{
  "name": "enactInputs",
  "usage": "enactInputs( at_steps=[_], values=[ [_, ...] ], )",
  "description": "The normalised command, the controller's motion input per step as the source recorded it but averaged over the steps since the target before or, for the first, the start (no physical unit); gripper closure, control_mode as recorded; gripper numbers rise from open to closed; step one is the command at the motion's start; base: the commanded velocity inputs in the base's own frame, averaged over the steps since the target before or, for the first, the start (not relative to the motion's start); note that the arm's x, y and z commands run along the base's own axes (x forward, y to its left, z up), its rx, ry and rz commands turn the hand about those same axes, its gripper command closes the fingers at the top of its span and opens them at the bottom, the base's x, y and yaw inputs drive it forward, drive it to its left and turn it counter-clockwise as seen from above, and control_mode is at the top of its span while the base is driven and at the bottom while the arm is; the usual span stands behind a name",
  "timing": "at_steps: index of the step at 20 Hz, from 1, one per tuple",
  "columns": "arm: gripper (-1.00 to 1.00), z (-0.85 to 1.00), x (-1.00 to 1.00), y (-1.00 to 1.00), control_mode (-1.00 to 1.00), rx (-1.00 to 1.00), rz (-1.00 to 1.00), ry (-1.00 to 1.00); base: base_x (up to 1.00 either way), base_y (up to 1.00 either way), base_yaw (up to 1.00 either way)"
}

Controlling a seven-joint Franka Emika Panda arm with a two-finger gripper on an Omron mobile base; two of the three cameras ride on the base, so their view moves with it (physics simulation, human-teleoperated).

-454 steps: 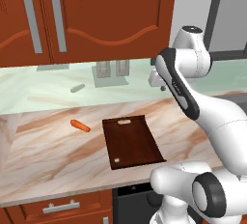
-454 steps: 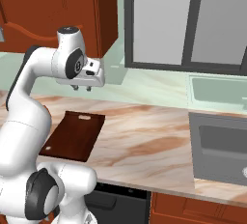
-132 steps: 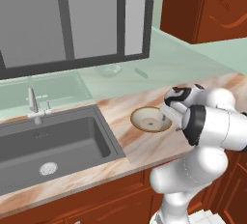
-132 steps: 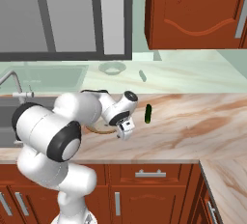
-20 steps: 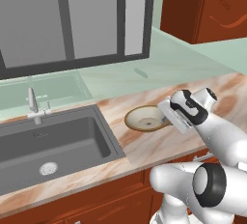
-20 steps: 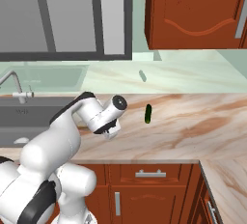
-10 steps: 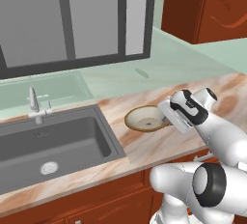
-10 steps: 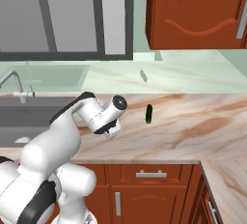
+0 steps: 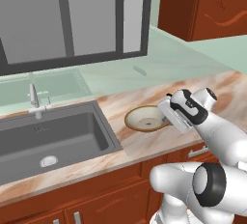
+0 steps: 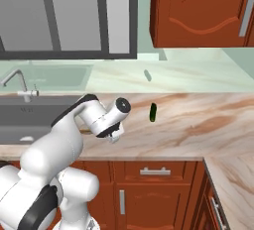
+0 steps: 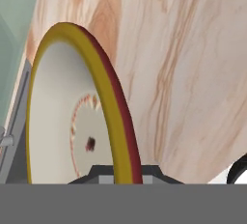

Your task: Place the two vegetables and bowl onto the tray for setting up a vegetable dip station.

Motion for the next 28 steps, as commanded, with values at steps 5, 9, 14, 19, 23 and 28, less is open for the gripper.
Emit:
enactInputs(
  at_steps=[5,9,14,19,23,28],
  values=[
    [1.0,0.0,0.0,0.0,1.0,0.0,0.0,0.0,-0.38,0.19,0.0],
    [1.0,0.0,0.0,0.0,1.0,0.0,0.0,0.0,-0.27,0.39,0.0],
    [1.0,0.0,0.0,0.0,1.0,0.0,0.0,0.0,-0.18,0.63,0.0],
    [1.0,0.0,0.0,0.0,1.0,0.0,0.0,0.0,-0.16,0.7,0.0],
    [1.0,0.0,0.0,0.0,1.0,0.0,0.0,0.0,-0.12,0.71,0.0],
    [1.0,0.0,0.0,0.0,1.0,0.0,0.0,0.0,-0.09,0.69,0.0]
  ],
)
